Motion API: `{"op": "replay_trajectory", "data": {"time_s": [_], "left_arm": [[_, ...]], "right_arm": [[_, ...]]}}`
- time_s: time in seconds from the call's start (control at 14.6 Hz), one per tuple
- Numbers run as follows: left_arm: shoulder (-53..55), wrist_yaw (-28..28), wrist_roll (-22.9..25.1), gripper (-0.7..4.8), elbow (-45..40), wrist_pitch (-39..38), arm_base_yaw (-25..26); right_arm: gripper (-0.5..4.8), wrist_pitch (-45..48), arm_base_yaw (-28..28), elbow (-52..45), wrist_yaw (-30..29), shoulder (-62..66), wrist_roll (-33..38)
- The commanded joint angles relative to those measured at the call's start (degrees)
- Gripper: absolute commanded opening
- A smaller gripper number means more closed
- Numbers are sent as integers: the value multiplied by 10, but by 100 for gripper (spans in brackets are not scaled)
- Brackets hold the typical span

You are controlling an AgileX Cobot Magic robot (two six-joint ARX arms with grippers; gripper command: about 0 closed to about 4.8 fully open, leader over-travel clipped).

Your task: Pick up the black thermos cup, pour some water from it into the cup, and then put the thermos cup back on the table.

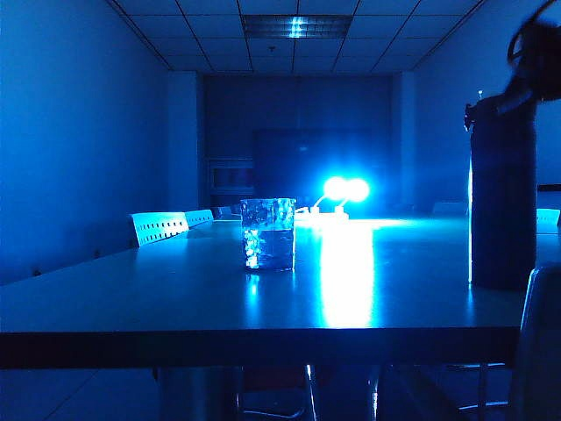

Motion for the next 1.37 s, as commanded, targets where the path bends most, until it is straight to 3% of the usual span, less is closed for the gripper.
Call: {"op": "replay_trajectory", "data": {"time_s": [0.07, 0.27, 0.55, 1.17, 1.37], "left_arm": [[-1, 4, 0, -5, 3, 14, 0], [-1, 4, -1, -5, 3, 29, 0], [-1, 6, -16, -5, 3, 28, 0], [-1, 30, -22, -5, 3, 28, 0], [-1, 30, -22, -5, 3, 28, 0]], "right_arm": [[479, 49, 0, 2, 31, 37, 5], [479, 88, 29, -2, 66, 76, 0], [479, 174, 75, -17, 171, 141, 1], [479, 398, 75, -15, 172, 316, 3], [479, 425, 75, -8, 172, 364, 3]]}}
